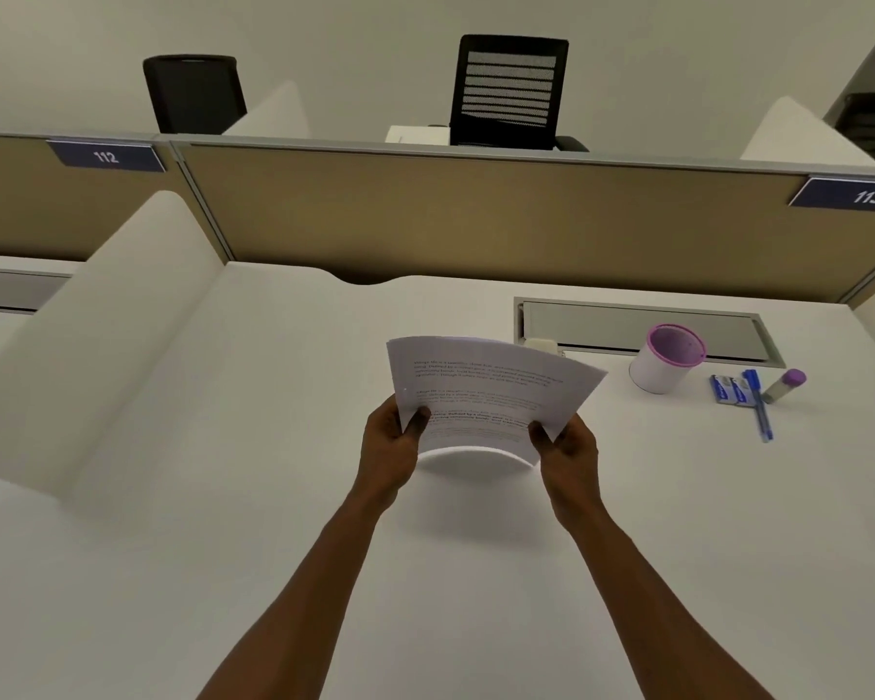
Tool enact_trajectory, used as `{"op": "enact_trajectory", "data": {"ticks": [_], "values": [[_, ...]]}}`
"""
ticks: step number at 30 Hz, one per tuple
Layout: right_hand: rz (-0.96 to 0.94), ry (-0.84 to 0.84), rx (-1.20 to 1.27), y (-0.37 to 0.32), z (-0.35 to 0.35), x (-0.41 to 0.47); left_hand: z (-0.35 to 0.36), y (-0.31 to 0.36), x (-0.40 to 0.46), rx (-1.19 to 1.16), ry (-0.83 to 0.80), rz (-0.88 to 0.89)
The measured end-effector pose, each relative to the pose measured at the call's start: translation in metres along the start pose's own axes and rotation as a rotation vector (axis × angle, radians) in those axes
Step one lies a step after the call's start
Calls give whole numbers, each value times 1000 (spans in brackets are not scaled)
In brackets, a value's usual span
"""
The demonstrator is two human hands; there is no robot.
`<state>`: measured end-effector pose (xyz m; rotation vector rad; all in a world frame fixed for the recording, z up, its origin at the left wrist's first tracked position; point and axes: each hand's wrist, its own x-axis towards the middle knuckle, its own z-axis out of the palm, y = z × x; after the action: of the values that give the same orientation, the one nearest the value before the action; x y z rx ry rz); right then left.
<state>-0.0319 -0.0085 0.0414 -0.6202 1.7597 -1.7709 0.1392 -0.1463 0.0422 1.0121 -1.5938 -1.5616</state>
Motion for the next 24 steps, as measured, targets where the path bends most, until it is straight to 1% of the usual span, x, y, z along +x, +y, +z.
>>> {"op": "enact_trajectory", "data": {"ticks": [3,6,10,13,18,21,24], "values": [[27,4,-10,3,0,-4,3,-4,-3,-4,0,-29],[0,9,-14,2,-1,-5,3,-2,-5,-6,21,-1],[29,13,-50,4,-2,-7,2,-4,-7,2,24,-17],[-16,19,-75,3,-3,-7,1,-3,-8,3,33,9],[57,49,-112,11,-3,-9,3,-5,-13,28,16,-8],[28,62,-134,11,-5,-8,1,-3,-13,48,18,39],[45,46,-158,12,-6,-9,3,-3,-14,47,6,12]]}}
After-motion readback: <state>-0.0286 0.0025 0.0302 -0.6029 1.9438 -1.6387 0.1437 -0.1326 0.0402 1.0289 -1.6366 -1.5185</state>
